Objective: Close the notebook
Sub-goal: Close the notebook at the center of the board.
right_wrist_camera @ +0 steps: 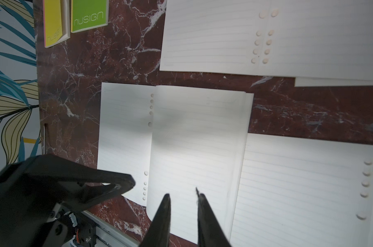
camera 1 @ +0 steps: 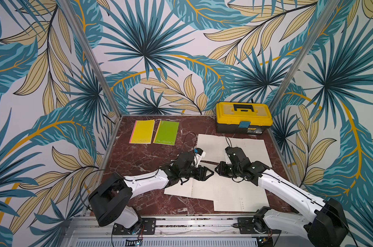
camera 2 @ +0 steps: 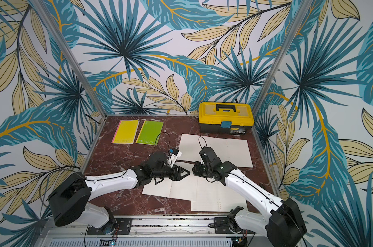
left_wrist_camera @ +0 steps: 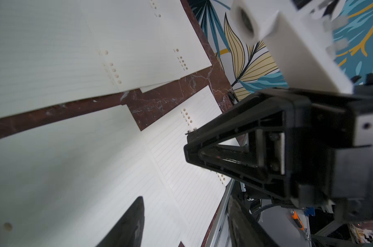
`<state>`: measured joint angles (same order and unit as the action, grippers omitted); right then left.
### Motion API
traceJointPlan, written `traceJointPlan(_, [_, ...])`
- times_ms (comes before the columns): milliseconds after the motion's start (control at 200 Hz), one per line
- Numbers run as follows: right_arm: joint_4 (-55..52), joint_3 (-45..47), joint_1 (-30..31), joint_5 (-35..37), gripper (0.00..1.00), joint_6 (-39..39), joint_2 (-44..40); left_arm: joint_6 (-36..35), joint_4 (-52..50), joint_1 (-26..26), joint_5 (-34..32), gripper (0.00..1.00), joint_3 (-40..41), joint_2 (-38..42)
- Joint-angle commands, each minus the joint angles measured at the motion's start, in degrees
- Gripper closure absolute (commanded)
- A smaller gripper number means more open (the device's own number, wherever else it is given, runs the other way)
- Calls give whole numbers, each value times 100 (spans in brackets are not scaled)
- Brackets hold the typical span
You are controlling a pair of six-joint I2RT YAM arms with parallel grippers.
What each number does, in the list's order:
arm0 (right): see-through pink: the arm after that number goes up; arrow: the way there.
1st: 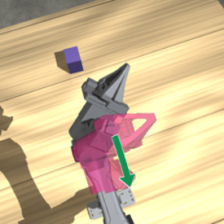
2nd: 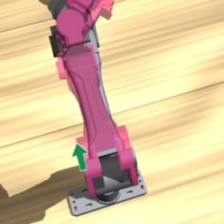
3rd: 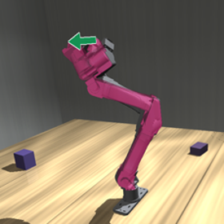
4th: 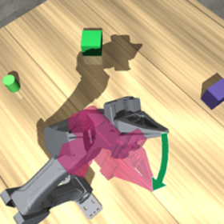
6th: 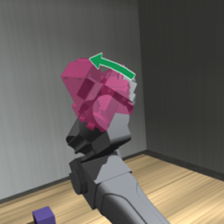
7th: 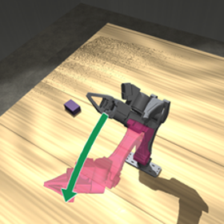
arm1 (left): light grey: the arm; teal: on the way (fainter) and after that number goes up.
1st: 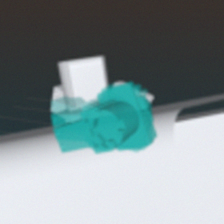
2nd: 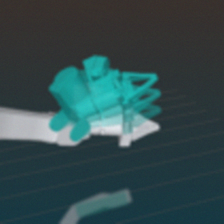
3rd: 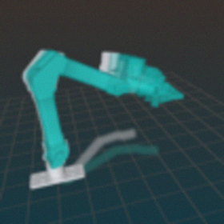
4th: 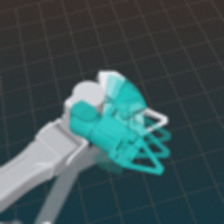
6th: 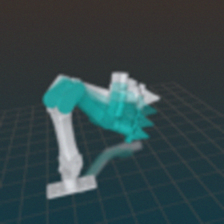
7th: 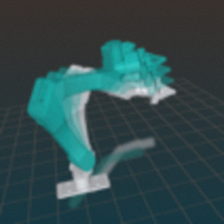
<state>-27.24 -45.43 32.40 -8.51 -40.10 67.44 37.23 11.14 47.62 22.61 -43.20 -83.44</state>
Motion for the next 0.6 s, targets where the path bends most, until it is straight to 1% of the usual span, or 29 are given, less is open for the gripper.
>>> traceJointPlan(0, [508, 98, 6, -403, 77, -67, 182, -89, -225, -309, -347, 37, 374, 370])
traceJointPlan(120, [864, 148, 97, -587, 80, -163, 500, -68, -539, -764, -580, 36, 822, 792])
traceJointPlan(295, [1292, 0, 460, -699, 82, -253, 1203, 4, -764, -1533, -570, 36, 1448, 1427])
traceJointPlan(380, [1415, -109, 621, -751, 83, -304, 1517, 4, -1037, -1778, -725, 35, 1601, 1710])
traceJointPlan(410, [1666, -156, 683, -767, 83, -306, 1638, 3, -1124, -1858, -795, 35, 1649, 1793])
traceJointPlan(596, [1811, -494, 920, -915, 85, -261, 2395, 133, -1387, -2362, -1065, 34, 2023, 2240])
